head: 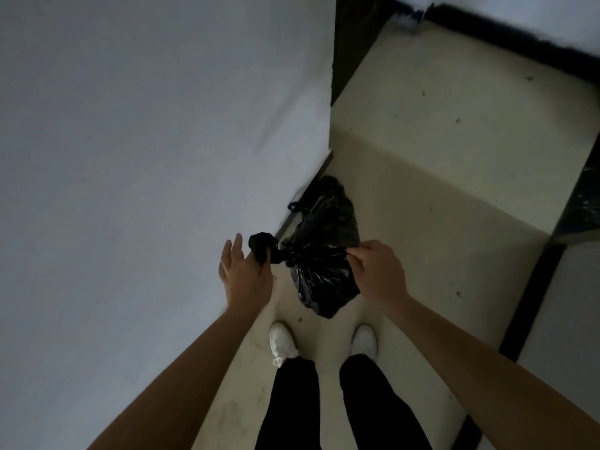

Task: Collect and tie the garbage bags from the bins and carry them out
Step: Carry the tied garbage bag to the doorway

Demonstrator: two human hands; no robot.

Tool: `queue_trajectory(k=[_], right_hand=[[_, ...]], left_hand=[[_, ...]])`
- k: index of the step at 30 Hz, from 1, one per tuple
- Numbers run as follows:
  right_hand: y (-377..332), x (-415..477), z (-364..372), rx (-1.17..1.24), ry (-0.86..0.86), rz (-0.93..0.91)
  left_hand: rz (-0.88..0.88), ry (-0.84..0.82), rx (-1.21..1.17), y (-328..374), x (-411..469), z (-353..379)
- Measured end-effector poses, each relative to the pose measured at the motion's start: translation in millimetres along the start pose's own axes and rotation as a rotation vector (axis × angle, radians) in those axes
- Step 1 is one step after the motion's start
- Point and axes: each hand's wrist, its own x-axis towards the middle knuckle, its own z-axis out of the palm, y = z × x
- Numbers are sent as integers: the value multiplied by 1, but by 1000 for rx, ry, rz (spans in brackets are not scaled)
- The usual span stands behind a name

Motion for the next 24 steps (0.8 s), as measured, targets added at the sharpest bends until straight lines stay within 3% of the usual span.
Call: queue_trajectory(k=[7,15,19,24], right_hand=[[97,79,169,-43,-99,105],[133,136,306,-92,-69,192],[135,120,313,-184,-96,84],[97,106,231,-336,-19,-162]], left_hand=[[-56,4,-52,-85,83,149],[-31,87,12,-161,138,253],[2,71,44,-177,127,254],[140,85,123,-146,113,191]])
